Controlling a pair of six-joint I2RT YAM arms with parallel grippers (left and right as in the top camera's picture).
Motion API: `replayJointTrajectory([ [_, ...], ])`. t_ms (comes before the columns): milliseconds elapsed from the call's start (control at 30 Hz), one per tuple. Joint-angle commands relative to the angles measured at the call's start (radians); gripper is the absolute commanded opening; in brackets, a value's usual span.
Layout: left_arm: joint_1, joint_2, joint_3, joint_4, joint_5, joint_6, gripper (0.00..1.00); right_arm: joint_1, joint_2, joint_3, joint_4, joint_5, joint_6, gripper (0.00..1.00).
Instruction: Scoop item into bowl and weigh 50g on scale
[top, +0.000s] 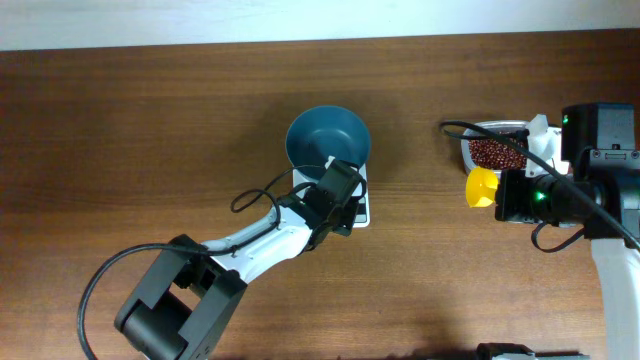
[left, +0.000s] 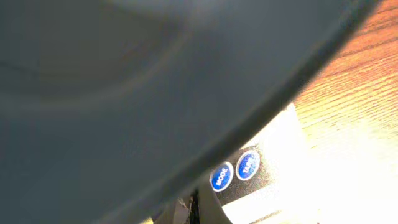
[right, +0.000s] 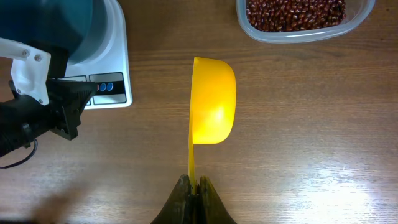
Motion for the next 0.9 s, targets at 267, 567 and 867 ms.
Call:
replayJointTrajectory([
  [267, -0.003, 0.066, 0.005, -0.002, 0.011, -0.014, 0.0, -0.005, -0.001, -0.002, 0.0, -0.01, 0.007, 0.04],
  [567, -0.002, -0.193, 0.043, -0.286, 0.01, -0.013, 0.0, -0.005, -0.001, -0.002, 0.001, -0.01, 0.007, 0.04],
  [867, 0.001, -0.575, 0.043, -0.62, 0.019, 0.271, 0.0, -0.005, -0.001, -0.002, 0.001, -0.009, 0.007, 0.04],
])
